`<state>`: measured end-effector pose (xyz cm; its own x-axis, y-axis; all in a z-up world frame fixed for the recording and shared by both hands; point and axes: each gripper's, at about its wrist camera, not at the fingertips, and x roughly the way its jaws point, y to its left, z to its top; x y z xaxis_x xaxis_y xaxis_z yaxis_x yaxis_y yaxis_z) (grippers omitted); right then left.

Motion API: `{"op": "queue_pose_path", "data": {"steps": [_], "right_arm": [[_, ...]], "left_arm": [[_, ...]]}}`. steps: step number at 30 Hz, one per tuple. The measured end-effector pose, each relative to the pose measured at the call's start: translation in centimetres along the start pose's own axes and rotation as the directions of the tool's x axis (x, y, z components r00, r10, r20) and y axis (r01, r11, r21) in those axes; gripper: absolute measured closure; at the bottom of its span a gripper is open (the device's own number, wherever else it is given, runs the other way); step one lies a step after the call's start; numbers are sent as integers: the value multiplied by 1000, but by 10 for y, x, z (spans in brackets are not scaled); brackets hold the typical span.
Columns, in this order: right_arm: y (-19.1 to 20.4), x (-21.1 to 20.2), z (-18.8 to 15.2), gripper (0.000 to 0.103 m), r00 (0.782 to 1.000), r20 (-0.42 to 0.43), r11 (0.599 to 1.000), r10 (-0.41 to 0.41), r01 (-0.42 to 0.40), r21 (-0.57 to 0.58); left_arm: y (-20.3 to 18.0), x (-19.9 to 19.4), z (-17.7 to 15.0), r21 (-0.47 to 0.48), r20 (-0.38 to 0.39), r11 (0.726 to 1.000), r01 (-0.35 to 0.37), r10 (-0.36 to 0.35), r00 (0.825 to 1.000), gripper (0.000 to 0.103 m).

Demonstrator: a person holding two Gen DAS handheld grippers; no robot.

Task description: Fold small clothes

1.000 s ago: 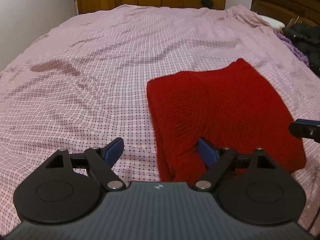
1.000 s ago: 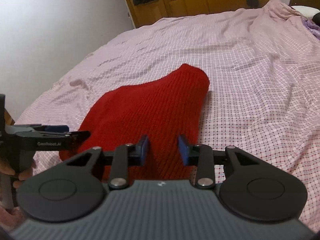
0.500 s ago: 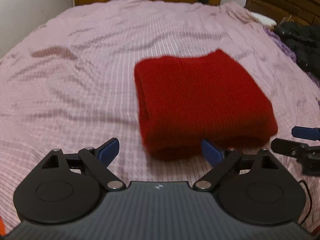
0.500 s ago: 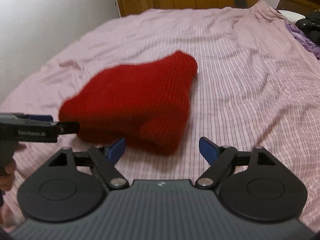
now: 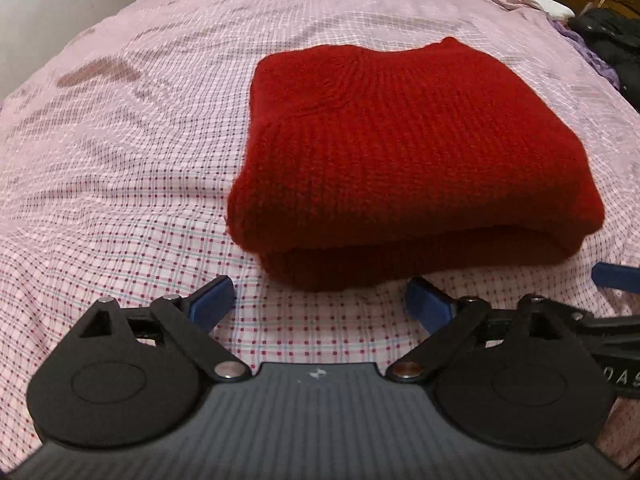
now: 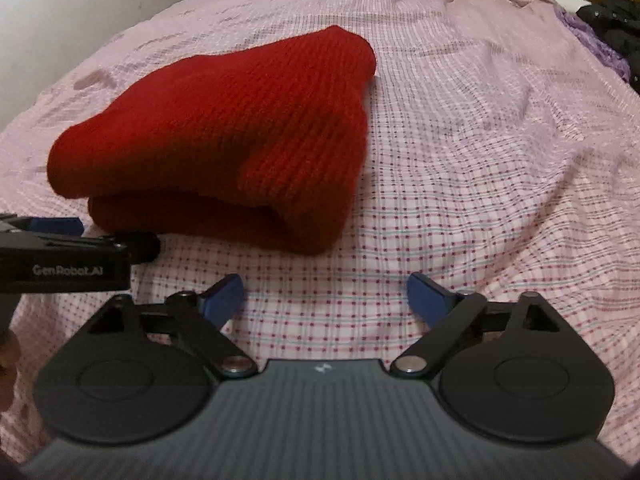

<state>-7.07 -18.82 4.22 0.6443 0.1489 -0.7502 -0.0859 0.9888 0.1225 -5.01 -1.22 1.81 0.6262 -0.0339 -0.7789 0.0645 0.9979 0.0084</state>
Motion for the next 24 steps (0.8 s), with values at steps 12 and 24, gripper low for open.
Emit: {"op": "queue_pose_path", "data": {"steps": [12,24], "right_arm": [[3,9,-1,0,1000,2,1000,4,-4,-4],[4,9,0,0,1000,-5,1000,4,-4,-2]], "left_arm": [[-1,6,3,-17,-13,1000,-10,9,1000,2],[1,17,8,-9,-25,1000,-17,17,1000,1]]}}
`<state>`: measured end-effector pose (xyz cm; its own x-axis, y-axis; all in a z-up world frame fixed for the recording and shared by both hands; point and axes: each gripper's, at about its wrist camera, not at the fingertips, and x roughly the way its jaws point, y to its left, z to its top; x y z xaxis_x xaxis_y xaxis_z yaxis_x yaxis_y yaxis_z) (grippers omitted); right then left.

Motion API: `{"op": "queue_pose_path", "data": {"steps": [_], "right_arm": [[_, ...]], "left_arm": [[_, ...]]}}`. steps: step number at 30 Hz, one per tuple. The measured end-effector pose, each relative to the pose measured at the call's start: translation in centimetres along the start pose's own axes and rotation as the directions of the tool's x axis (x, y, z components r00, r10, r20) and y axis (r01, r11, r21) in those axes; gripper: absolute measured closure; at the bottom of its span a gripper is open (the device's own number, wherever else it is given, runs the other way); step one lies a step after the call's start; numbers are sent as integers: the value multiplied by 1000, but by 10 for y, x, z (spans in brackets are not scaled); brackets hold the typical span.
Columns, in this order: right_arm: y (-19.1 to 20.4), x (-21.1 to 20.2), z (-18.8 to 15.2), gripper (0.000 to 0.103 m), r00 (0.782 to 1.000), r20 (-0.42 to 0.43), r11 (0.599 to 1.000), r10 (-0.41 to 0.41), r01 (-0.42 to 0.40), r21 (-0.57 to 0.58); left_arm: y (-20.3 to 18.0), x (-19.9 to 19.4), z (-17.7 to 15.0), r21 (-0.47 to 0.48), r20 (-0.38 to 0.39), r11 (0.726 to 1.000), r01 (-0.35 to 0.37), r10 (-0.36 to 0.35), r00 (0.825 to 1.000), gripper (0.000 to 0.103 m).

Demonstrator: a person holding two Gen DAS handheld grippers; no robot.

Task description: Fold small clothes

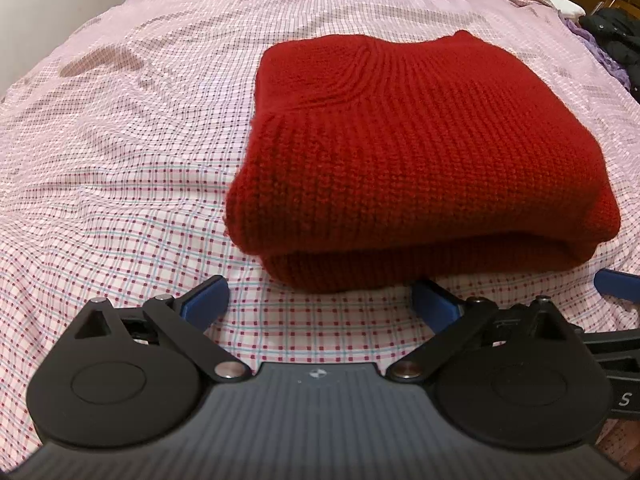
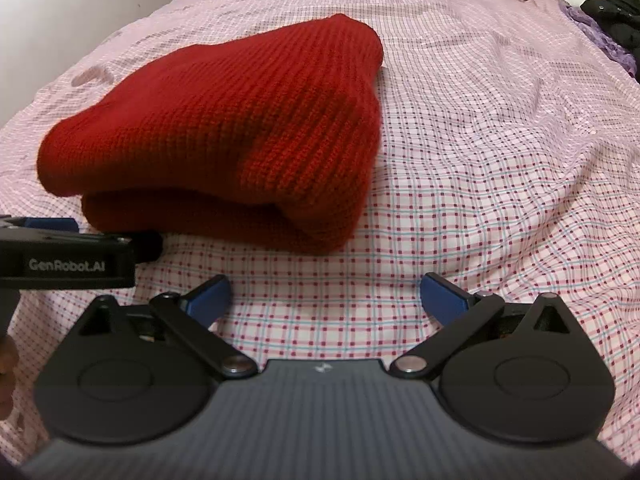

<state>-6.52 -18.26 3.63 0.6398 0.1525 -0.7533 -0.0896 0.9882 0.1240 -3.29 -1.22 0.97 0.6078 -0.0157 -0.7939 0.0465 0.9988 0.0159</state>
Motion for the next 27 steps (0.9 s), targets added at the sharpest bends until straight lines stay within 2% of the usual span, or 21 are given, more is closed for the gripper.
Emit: {"op": "queue_pose_path", "data": {"steps": [27], "right_arm": [[-2,1,1,0,1000,1,1000,7,-7,7]], "left_arm": [[-2,2,-2,14,4,1000,-9,9,1000,1]]}}
